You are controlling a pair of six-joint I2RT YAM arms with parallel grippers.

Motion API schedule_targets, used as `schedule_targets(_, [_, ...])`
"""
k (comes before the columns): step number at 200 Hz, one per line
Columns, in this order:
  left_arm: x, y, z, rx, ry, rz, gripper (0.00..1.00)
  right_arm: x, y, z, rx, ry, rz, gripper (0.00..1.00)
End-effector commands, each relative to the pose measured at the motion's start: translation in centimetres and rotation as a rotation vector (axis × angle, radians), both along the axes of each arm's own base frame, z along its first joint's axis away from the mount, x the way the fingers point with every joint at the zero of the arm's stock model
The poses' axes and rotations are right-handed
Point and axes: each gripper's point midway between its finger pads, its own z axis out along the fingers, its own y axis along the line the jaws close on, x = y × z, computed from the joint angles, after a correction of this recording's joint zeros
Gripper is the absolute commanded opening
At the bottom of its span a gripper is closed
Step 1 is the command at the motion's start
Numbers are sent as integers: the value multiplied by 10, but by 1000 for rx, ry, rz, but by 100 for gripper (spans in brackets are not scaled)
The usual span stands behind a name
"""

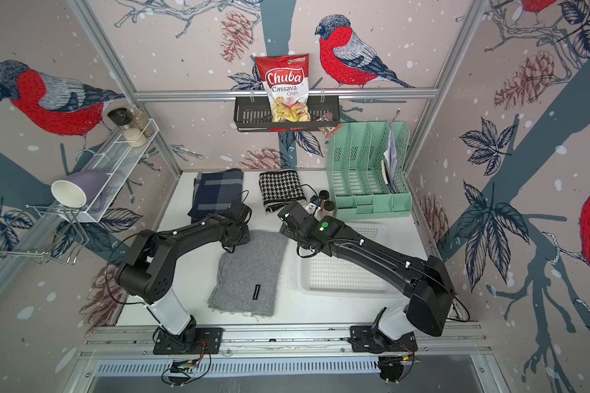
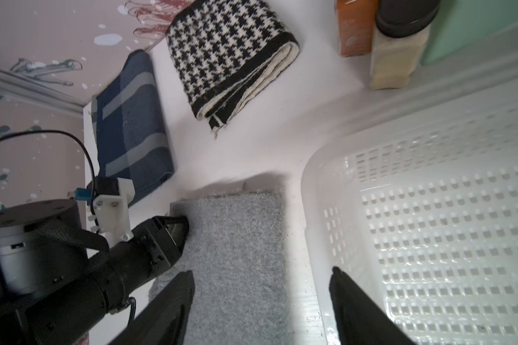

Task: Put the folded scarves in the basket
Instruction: Adjust the scarf at the center of the board.

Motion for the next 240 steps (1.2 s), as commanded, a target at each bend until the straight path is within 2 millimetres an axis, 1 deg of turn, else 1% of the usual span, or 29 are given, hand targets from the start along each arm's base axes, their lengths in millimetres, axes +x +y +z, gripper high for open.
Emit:
schedule_targets(1, [-20,20,-10,-6,45,108,17,0,18,0,2,-6,97,77])
schedule_targets(17, [-27,29,-14,-37,45,163,8,-2,23,-6,-3,12,119,77])
schedule_targets(28, [-32,36,-17,-59,46,205,0,-4,27,-8,-3,17,136,77])
schedule_targets(49, [-41,49,-16,-111,28,296,0,-7,36,-10,5,19,174,77])
schedule_targets(64, [-47,60,-12,-157,1,375,0,-9,42,-14,6,32,201,77])
schedule_targets(94, [-56,82,2,-259,-69,555,0,-14,57,-18,10,52,262,77])
schedule_targets(115, [-65,99,11,-318,-124,696,0,-20,70,-20,11,69,314,81])
schedule_targets(134, [-77,114,14,-367,-168,840,0,-27,81,-23,22,85,356,83])
schedule_targets(154, [-89,128,12,-419,-207,995,0,-34,90,-27,25,106,392,84])
schedule_targets(168, [-95,134,10,-465,-226,1080,0,-39,94,-30,29,117,409,84])
schedule_targets(197, [-102,145,11,-539,-281,1233,0,-51,100,-38,41,162,434,84])
schedule_targets(207, [-106,148,10,-564,-298,1296,0,-57,103,-43,41,185,438,84])
schedule_targets(224, [-106,154,11,-606,-348,1364,0,-68,108,-53,60,230,444,85])
schedule_targets(240, [-106,154,8,-649,-352,1403,0,-80,114,-63,94,286,452,86])
